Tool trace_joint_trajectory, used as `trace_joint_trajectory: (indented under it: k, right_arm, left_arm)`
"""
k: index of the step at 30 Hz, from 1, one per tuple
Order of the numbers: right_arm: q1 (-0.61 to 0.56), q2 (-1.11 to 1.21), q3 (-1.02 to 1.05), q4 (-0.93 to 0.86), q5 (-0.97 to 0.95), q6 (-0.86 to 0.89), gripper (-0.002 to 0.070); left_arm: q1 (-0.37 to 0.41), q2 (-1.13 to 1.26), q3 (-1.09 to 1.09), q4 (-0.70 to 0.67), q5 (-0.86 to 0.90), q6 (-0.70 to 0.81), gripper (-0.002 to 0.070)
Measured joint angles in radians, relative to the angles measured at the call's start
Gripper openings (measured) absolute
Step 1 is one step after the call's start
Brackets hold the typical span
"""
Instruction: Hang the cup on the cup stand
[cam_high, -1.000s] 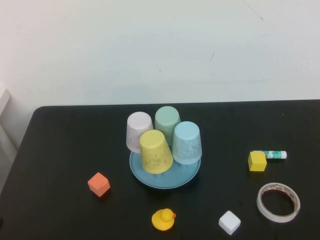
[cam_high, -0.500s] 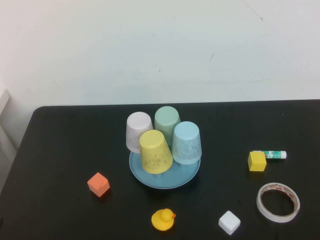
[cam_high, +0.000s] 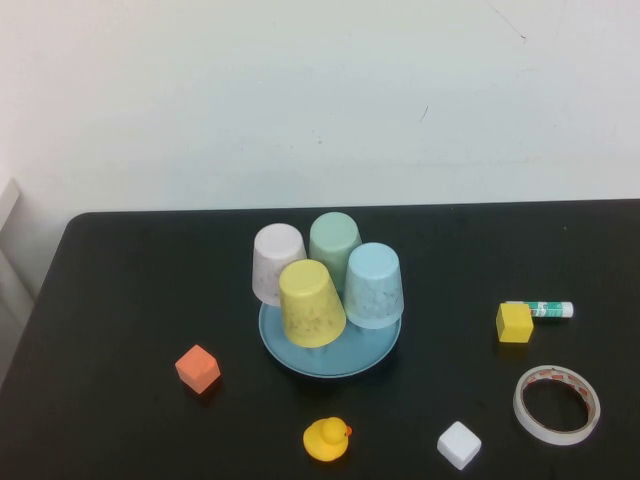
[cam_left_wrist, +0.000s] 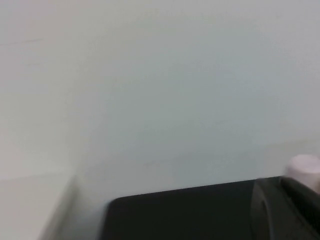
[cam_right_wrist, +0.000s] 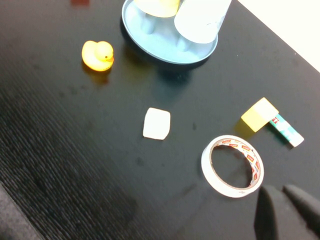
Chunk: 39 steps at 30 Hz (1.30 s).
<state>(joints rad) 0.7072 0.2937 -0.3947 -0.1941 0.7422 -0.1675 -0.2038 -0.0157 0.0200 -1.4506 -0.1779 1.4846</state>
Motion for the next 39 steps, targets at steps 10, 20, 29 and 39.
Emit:
trace_joint_trajectory:
  k: [10, 20, 29, 39]
  right_arm:
    - [0.000, 0.000, 0.000, 0.000, 0.000, 0.000, -0.0002]
    - [0.000, 0.000, 0.000, 0.000, 0.000, 0.000, -0.0002]
    - [0.000, 0.000, 0.000, 0.000, 0.000, 0.000, -0.0002]
    - [0.000, 0.000, 0.000, 0.000, 0.000, 0.000, -0.0001]
  left_arm:
    - [0.000, 0.000, 0.000, 1.131, 0.396, -1.196, -0.0001]
    - [0.126, 0.000, -0.002, 1.338, 0.483, -1.419, -0.0001]
    - [0.160, 0.000, -0.002, 1.368, 0.491, -1.396, -0.0001]
    - [0.160, 0.000, -0.002, 1.372, 0.493, -1.386, -0.0001]
